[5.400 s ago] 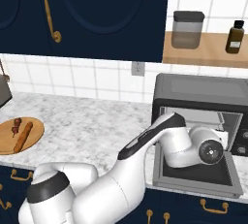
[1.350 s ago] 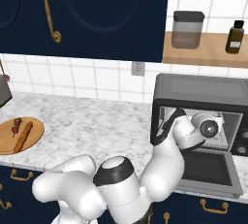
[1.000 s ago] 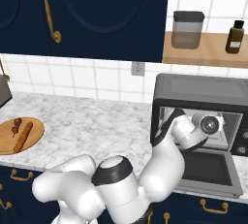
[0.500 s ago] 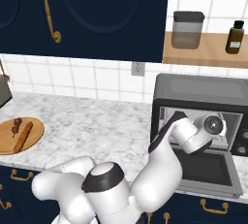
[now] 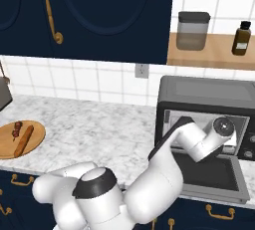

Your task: Pick up the kebab skewer and baguette bread, and place them inside the toaster oven. Close the toaster oven door and start by setting the timer.

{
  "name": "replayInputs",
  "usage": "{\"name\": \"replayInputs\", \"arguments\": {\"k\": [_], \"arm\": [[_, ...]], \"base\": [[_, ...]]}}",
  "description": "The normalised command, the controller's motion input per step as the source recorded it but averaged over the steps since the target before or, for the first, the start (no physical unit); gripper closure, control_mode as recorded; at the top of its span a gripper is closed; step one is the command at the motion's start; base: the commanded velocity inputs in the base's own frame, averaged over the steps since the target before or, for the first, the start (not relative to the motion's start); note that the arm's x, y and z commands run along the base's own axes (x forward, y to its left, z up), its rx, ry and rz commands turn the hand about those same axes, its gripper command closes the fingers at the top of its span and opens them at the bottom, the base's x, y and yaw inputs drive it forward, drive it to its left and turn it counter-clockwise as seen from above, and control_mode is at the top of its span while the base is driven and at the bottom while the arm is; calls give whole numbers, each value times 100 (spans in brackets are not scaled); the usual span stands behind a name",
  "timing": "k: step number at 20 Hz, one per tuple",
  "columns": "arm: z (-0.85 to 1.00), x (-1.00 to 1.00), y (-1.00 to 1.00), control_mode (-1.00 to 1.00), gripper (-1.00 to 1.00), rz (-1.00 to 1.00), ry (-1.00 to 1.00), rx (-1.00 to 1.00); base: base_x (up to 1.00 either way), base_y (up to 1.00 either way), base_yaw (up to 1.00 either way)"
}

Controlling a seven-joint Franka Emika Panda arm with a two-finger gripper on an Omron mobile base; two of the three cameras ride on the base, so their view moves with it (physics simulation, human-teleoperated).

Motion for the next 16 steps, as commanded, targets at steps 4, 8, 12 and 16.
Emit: {"name": "replayInputs", "arguments": {"k": [4,8,12,16], "arm": [[-68,-73,-4,-100,-100,2,13,0],[-62,-71,-1,-100,-100,1,14,0],[-58,-71,-1,-100,-100,1,14,0],[-32,-64,-5,-100,-100,1,9,0]], "base": [[0,0,0],[0,0,0],[0,0,0],[0,0,0]]}}
